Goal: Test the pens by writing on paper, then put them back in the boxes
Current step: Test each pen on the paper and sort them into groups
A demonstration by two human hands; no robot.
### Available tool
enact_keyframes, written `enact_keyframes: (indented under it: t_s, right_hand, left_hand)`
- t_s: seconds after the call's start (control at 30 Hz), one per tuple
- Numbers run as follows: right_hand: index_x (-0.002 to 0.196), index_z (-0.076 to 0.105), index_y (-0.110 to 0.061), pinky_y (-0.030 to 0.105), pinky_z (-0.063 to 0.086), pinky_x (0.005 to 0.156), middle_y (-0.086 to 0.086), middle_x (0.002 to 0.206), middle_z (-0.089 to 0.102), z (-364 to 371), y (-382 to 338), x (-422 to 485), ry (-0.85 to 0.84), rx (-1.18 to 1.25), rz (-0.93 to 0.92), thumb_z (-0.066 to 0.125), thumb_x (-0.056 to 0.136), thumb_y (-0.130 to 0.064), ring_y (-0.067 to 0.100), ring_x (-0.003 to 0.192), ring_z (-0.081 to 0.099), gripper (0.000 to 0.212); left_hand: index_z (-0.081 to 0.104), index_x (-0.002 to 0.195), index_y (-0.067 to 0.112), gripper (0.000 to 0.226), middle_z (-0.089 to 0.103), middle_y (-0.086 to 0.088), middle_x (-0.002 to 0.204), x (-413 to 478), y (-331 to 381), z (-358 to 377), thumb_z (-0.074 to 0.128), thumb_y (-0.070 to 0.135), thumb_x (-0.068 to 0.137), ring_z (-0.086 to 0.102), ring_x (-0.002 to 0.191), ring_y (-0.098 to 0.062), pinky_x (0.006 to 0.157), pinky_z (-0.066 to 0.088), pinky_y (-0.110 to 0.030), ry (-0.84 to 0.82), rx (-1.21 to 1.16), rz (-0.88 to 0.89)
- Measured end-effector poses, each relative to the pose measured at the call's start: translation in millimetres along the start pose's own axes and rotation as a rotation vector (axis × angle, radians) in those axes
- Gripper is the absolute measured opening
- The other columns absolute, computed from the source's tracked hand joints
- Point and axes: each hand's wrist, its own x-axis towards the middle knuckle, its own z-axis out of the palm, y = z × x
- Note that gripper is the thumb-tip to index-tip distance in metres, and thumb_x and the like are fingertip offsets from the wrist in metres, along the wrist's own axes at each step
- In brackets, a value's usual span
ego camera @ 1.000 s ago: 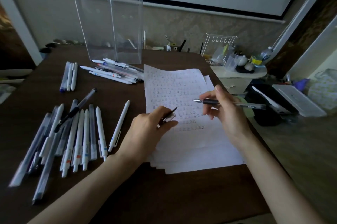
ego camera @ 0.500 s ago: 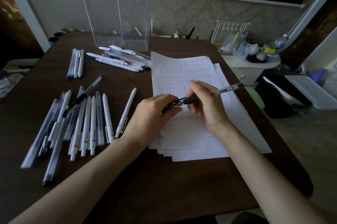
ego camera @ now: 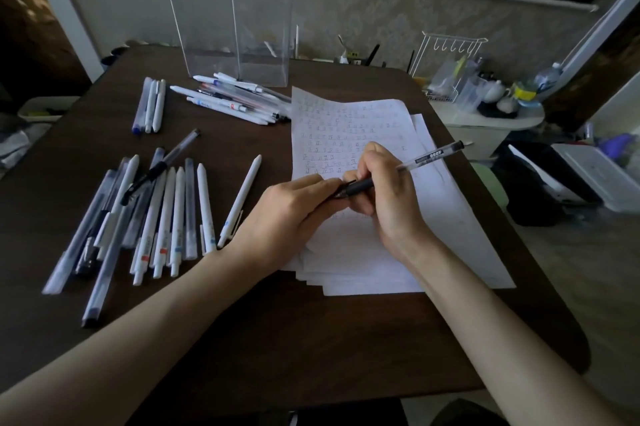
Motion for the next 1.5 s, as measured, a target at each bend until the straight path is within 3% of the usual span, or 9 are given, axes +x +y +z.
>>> enact_keyframes:
  t_s: [0.2,0.3,0.4,0.6,0.7,0.87,1.07,1.2,1.5]
  right_hand:
    - [0.066,0.036,-0.015,0.025,0.023,0.045,-0.007,0.046,0.035,7,-4,0,0.014,-0.030,0.077,0.050,0.093,-0.037,0.009,0.041,0.030,0.037]
    - [0.085,0.049,-0.010,0.025,0.032,0.049,-0.003,0.051,0.047,16,-13,5,-0.036,-0.036,0.145,0.051,0.076,-0.057,0.010,0.047,0.041,0.048]
    - [0.108,0.053,-0.012,0.025,0.039,0.052,0.002,0.063,0.060,28,-25,18,-0.116,-0.100,0.185,0.055,0.077,-0.053,0.011,0.057,0.051,0.052]
    - [0.093,0.059,-0.013,0.026,0.042,0.064,0.002,0.079,0.064,55,-5,84,-0.030,-0.576,0.171,0.052,0.094,-0.020,0.010,0.070,0.055,0.010]
    - [0.100,0.061,-0.013,0.034,0.048,0.077,0.004,0.098,0.061,66,19,124,0.059,-0.871,0.050,0.051,0.093,-0.017,0.019,0.093,0.058,0.012]
    - [0.117,0.057,-0.013,0.039,0.045,0.082,0.008,0.122,0.050,79,41,154,0.089,-1.328,-0.015,0.049,0.096,-0.024,0.027,0.117,0.044,0.025]
    - [0.111,0.055,-0.014,0.036,0.042,0.085,0.008,0.119,0.050,83,44,159,0.135,-1.360,-0.033,0.054,0.093,-0.026,0.027,0.112,0.046,0.021]
    - [0.115,0.054,-0.011,0.035,0.038,0.088,0.009,0.117,0.054,83,43,152,0.113,-1.600,-0.233,0.051,0.095,-0.022,0.027,0.109,0.045,0.023]
    - [0.083,0.060,-0.008,0.031,0.045,0.070,0.000,0.083,0.063,46,-3,106,0.201,-1.151,-0.299,0.062,0.089,-0.013,0.020,0.086,0.054,0.008]
  left_hand:
    - [0.065,0.102,0.003,0.034,0.057,-0.001,0.075,-1,6,-1,0.045,0.029,0.094,0.052,0.060,-0.012,0.054,0.043,-0.027,-0.001,0.035,-0.061]
    - [0.060,0.108,0.007,0.028,0.063,0.001,0.081,1,7,-9,0.042,0.027,0.097,0.050,0.058,-0.002,0.056,0.043,-0.017,0.052,0.090,-0.166]
    - [0.056,0.104,0.014,0.017,0.063,0.004,0.075,-4,5,-40,0.041,0.021,0.099,0.053,0.056,-0.006,0.050,0.041,-0.022,0.189,0.142,-0.326]
    - [0.057,0.100,0.014,0.011,0.048,0.007,0.052,-38,-16,-99,0.048,0.020,0.095,0.046,0.042,-0.012,0.038,0.028,-0.026,0.341,0.374,-0.555]
    - [0.061,0.094,0.012,0.010,0.043,0.012,0.058,-51,-24,-104,0.055,0.019,0.089,0.036,0.047,-0.002,0.044,0.023,-0.017,0.319,0.542,-0.576]
    - [0.070,0.076,0.015,0.012,0.063,-0.002,0.079,-58,-39,-101,0.066,0.025,0.081,0.057,0.079,-0.027,0.065,0.042,-0.038,0.230,0.764,-0.611]
    - [0.072,0.080,0.022,0.018,0.060,-0.005,0.097,-64,-43,-98,0.076,0.037,0.070,0.053,0.091,-0.027,0.071,0.041,-0.040,0.125,0.842,-0.710]
    - [0.071,0.081,0.020,0.027,0.061,-0.007,0.092,-63,-42,-95,0.075,0.044,0.069,0.055,0.089,-0.030,0.070,0.043,-0.042,0.146,0.859,-0.677]
    - [0.064,0.103,0.018,0.041,0.059,-0.004,0.108,-52,-35,-89,0.041,0.045,0.083,0.053,0.101,-0.026,0.079,0.045,-0.041,0.175,0.700,-0.408]
